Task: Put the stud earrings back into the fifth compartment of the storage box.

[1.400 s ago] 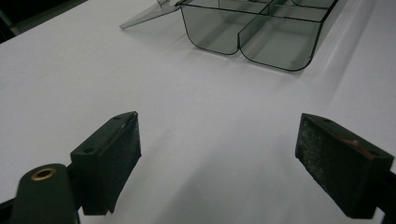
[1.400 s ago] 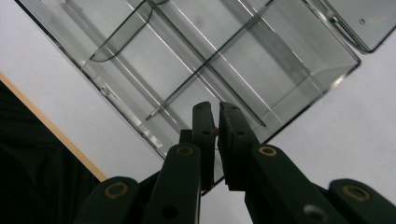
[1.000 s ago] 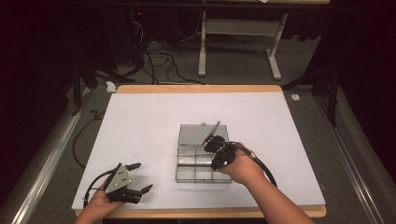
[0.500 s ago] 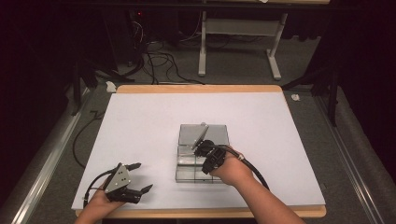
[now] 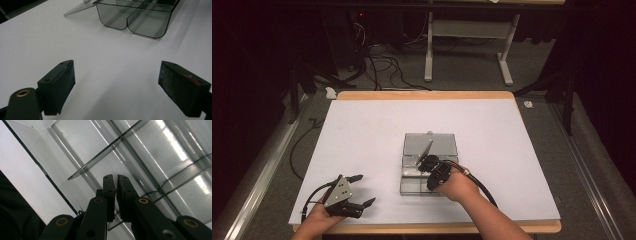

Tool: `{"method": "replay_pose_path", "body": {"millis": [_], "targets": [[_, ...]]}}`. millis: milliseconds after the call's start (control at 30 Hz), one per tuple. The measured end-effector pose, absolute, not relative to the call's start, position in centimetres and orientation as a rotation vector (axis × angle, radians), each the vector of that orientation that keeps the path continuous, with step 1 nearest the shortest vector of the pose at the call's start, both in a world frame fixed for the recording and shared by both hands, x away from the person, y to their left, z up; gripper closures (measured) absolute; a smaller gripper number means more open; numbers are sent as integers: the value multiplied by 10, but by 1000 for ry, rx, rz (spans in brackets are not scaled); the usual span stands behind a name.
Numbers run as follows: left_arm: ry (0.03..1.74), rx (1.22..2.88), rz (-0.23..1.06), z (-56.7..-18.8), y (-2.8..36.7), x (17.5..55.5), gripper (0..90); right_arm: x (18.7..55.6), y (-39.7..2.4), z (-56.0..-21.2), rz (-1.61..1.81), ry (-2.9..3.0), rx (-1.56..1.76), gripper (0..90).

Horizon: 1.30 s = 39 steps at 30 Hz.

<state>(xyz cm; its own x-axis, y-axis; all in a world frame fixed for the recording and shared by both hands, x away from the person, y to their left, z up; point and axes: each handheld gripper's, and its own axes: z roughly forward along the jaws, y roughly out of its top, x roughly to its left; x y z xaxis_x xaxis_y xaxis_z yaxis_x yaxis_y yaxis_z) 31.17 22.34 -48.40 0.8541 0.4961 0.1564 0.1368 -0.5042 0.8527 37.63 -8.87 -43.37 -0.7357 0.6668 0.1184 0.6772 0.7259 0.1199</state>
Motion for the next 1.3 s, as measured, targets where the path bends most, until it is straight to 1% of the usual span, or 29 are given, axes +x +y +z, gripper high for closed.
{"method": "replay_pose_path", "body": {"millis": [100, 200, 333, 367, 400, 600, 667, 800, 1067, 1300], "targets": [[466, 2079, 472, -484, 223, 312, 147, 376, -88, -434, -244, -2854, -1104, 831], [460, 2078, 482, -484, 223, 311, 147, 376, -88, -429, -263, -2844, -1114, 823], [464, 2079, 479, -484, 223, 311, 147, 375, -92, -416, -265, -2866, -1120, 816], [463, 2078, 482, -484, 223, 311, 147, 373, -93, -411, -267, -2846, -1175, 812], [461, 2079, 482, -484, 223, 311, 147, 375, -96, -409, -280, -2870, -1147, 809], [461, 2083, 483, -484, 223, 311, 147, 372, -117, -392, -272, -2884, -1218, 792], [462, 2083, 481, -484, 223, 312, 147, 371, -125, -388, -272, -2881, -1246, 773], [464, 2086, 482, -484, 223, 312, 148, 369, -141, -380, -264, -2866, -1324, 773], [463, 2087, 487, -484, 222, 311, 148, 367, -171, -371, -281, -2852, -1398, 773], [462, 2087, 488, -484, 222, 311, 149, 362, -189, -371, -266, -2826, -1445, 772]]}}
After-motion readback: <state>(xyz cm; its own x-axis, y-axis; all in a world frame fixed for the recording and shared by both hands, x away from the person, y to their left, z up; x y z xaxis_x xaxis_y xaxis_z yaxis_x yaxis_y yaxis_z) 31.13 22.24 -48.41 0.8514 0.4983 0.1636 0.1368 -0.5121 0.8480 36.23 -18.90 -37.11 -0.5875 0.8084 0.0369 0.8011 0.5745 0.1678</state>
